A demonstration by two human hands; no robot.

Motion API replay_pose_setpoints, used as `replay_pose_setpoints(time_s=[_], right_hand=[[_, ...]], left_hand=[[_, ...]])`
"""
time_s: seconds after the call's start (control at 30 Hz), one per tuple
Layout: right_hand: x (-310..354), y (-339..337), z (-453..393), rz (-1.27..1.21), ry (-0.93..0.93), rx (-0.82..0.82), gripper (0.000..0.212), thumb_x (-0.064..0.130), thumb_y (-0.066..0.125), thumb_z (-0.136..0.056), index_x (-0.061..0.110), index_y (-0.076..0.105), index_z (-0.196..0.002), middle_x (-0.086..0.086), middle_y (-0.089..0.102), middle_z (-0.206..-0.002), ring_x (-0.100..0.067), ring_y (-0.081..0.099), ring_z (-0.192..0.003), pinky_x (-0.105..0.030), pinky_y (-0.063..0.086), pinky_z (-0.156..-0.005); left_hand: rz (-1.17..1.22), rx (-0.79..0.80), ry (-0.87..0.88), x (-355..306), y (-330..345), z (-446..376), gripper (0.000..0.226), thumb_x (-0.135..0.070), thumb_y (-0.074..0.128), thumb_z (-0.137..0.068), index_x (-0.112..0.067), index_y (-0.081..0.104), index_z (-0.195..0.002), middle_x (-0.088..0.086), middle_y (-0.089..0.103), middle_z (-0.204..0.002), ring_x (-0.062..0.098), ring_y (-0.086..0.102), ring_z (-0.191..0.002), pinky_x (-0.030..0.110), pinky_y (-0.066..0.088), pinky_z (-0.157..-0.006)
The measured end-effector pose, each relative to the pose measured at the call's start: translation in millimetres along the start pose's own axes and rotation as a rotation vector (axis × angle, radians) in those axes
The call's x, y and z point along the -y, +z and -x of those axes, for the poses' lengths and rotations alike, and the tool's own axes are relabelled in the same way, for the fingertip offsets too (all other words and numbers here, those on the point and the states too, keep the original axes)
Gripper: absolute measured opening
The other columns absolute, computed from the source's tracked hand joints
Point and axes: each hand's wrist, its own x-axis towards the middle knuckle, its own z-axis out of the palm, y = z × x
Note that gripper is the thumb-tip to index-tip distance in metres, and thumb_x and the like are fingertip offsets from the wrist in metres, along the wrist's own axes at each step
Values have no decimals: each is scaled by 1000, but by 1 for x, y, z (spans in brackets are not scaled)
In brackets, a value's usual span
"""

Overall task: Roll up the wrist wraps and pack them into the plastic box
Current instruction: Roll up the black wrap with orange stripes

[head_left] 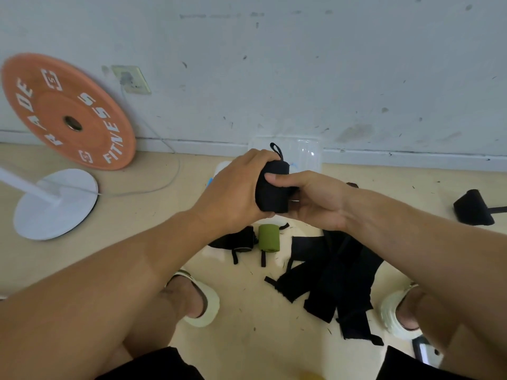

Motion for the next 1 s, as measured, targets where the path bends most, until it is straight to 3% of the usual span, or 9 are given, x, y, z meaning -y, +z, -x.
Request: replay_pose_setpoints(time_s=[0.07, 0.23, 0.33, 0.43, 0.53, 0.6, 0.67, 0.8, 1.0], right_hand=[[-7, 3, -5, 59, -27, -62, 29, 22, 79, -87, 12, 72, -114, -7, 75, -114, -26, 71, -109, -39, 56, -102], [-30, 9, -20, 181, -16, -171, 42, 26, 85, -82, 8, 69, -117, -6, 77, -108, -23, 74, -100, -36, 62, -87], [-29, 11, -31, 271, -45, -187, 42, 28, 87, -80, 7, 72, -112, -6, 79, -102, -19, 76, -96, -32, 61, -84], [-30, 11, -48, 412, -91, -225, 39, 34, 89, -78, 9, 74, -104, -4, 80, -97, -18, 77, -91, -33, 62, -88], [-50, 0, -81, 577, -8, -286, 51, 42, 90, -74, 9, 69, -106, -5, 76, -100, -19, 74, -91, -35, 61, -88], [-76, -7, -106, 679, 121, -315, 70, 50, 92, -67, 9, 62, -116, -6, 72, -106, -23, 70, -97, -39, 60, -91], [-113, -12, -129, 729, 228, -356, 77, 52, 93, -65, 7, 58, -117, -5, 68, -105, -24, 67, -100, -41, 58, -93], [-202, -4, -157, 604, 426, -384, 78, 50, 93, -67, 5, 54, -118, -5, 62, -99, -27, 63, -100, -42, 58, -90], [-270, 13, -197, 412, 511, -333, 80, 43, 94, -69, 3, 58, -127, -7, 66, -110, -28, 62, -103, -41, 56, -89]], left_hand=[[-42, 64, -32, 7, 2, -1, 85, -25, 93, -67, -28, 47, -138, -10, 51, -126, 13, 52, -110, 28, 45, -86], [-86, 335, -131, 24, 5, -1, 106, -29, 98, -60, -33, 37, -147, -9, 46, -137, 12, 50, -111, 26, 40, -87], [-68, 286, -153, 34, 13, 2, 110, -29, 98, -61, -31, 34, -150, -5, 45, -140, 15, 51, -116, 27, 42, -91], [-86, 259, -192, 45, 20, 5, 116, -25, 96, -64, -30, 27, -157, -5, 38, -154, 19, 47, -133, 38, 47, -102], [-213, 380, -281, 65, 20, 6, 102, -22, 84, -82, -29, 22, -162, -4, 30, -163, 21, 38, -143, 41, 44, -108], [-275, 485, -349, 81, 18, 7, 87, -20, 76, -91, -29, 27, -161, -2, 33, -161, 23, 36, -145, 42, 42, -111], [-290, 562, -425, 99, 17, 8, 79, -19, 72, -94, -28, 31, -160, 2, 39, -156, 24, 40, -141, 39, 44, -106], [-240, 625, -505, 126, 25, 7, 70, -13, 65, -96, -29, 35, -158, 3, 45, -153, 24, 47, -136, 27, 40, -95], [-154, 721, -606, 147, 47, 6, 65, -4, 52, -98, -25, 37, -158, 2, 40, -160, 23, 42, -143, 31, 38, -114]])
